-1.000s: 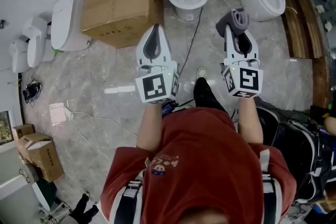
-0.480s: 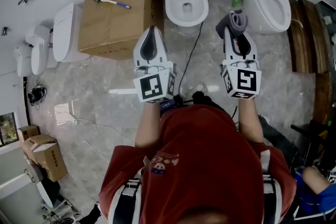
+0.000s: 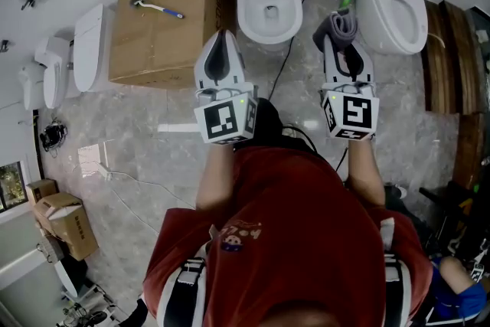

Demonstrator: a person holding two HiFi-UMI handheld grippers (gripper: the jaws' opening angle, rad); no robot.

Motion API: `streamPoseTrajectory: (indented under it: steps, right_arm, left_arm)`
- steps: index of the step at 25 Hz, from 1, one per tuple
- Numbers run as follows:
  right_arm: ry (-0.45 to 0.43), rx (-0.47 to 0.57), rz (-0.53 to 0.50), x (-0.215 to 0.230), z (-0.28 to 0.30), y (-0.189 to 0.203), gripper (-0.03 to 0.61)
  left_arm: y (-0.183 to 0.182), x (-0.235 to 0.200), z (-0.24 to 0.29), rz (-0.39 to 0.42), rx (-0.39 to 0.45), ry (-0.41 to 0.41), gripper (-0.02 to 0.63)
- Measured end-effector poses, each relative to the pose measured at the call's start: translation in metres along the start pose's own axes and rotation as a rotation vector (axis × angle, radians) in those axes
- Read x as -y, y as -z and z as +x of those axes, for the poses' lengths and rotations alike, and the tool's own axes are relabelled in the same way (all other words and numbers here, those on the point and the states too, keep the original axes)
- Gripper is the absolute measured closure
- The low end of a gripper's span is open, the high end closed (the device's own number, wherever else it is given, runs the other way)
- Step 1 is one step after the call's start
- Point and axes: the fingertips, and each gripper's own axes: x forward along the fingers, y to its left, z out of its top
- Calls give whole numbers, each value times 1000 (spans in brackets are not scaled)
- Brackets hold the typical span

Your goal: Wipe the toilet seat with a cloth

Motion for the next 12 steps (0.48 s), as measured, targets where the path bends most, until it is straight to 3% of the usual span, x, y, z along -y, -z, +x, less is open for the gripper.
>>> streamPoseTrajectory:
  steps: [12]
  right_arm:
    - [17, -56, -11, 0, 87, 31, 486]
  left_arm:
    - [40, -26, 80, -21, -2, 43, 601]
